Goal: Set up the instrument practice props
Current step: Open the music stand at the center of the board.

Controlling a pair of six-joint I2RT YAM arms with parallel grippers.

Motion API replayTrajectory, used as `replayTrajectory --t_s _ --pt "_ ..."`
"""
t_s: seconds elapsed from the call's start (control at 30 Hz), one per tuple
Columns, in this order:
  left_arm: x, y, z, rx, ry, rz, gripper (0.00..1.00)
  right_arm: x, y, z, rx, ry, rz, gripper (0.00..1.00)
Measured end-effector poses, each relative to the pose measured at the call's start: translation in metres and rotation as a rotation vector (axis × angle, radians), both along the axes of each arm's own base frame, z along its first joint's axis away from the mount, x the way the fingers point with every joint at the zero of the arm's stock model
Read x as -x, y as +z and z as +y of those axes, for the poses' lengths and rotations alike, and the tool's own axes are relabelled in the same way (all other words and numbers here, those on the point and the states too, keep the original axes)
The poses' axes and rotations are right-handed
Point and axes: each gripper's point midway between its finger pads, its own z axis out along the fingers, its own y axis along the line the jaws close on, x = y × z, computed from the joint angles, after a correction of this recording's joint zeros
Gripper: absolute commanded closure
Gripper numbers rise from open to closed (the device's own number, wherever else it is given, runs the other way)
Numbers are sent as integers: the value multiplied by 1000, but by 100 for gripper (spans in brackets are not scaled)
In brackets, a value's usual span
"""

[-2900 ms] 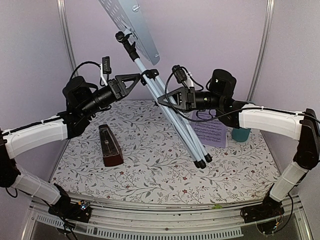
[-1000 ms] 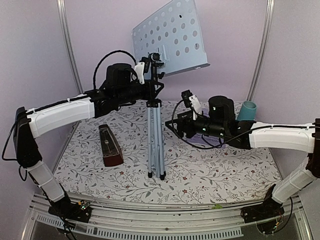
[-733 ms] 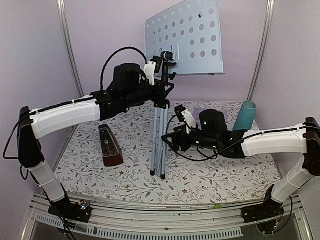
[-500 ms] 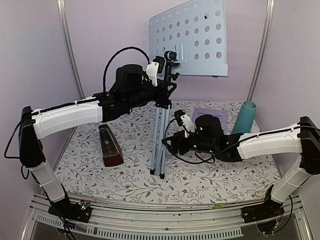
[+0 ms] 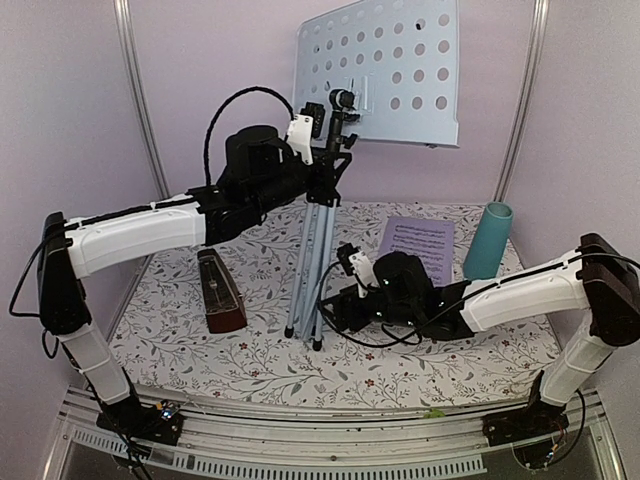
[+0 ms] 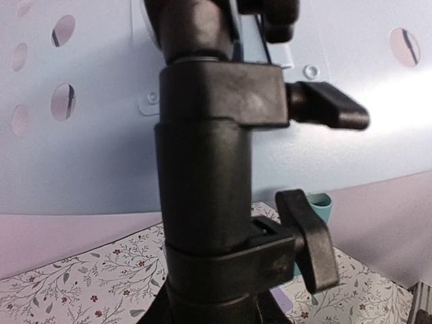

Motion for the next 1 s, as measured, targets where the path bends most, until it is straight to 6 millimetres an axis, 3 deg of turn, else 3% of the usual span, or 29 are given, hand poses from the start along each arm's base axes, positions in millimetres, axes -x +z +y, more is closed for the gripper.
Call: replayTrajectory --t_s 0.23,0.5,0.73,0.77,1.0 --pt "0 2 1 51 -16 -36 100 1 -40 2 76 7 58 36" --pt "-5 3 7 90 -37 -57 100 -6 -44 1 100 -40 73 68" --pt "-8 0 23 120 -67 -100 100 -31 -53 -6 179 -131 45 80" --pt "-8 1 24 117 -77 -104 100 -34 -53 -8 186 -138 40 85" --pt "3 2 20 82 -146 -142 100 -41 -56 -17 201 -156 13 95"
